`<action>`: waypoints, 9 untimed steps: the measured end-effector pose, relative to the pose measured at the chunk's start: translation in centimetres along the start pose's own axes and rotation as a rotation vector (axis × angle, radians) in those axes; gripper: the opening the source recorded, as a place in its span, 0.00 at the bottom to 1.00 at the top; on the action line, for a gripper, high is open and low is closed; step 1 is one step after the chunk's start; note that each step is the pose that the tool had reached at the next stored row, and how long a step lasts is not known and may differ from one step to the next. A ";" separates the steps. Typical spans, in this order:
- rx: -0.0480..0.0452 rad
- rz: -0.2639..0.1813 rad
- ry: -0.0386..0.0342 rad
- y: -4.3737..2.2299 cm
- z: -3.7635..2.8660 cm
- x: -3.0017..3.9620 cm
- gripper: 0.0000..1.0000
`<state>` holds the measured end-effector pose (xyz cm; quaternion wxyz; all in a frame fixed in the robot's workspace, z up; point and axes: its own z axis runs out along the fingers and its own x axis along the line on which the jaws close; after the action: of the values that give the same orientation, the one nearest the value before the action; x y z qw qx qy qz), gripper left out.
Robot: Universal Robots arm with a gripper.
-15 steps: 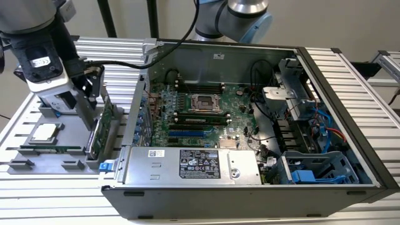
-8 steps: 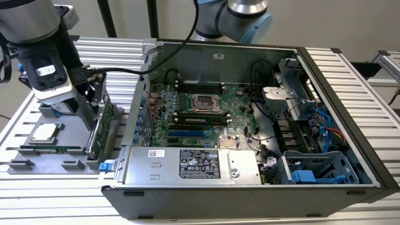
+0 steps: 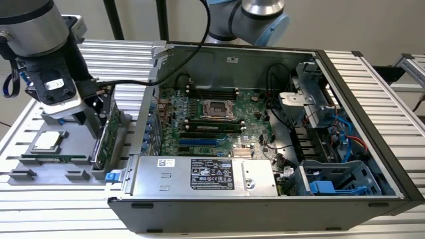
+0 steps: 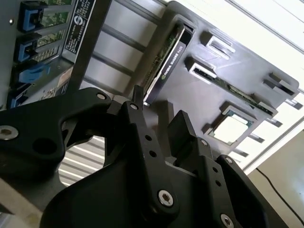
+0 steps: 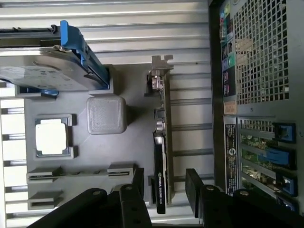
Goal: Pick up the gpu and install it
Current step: 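Pick up the gpu and move the gpu toward the slot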
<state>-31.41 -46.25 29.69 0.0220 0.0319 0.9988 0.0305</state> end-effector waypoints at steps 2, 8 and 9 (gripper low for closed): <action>0.0000 0.000 0.0000 -0.02 0.37 0.02 1.00; 0.0001 0.000 0.0000 -0.09 1.45 0.06 1.00; 0.0000 0.000 -0.0001 -0.10 1.63 0.07 1.00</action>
<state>-31.41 -46.24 28.05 0.0220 0.0319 0.9988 0.0305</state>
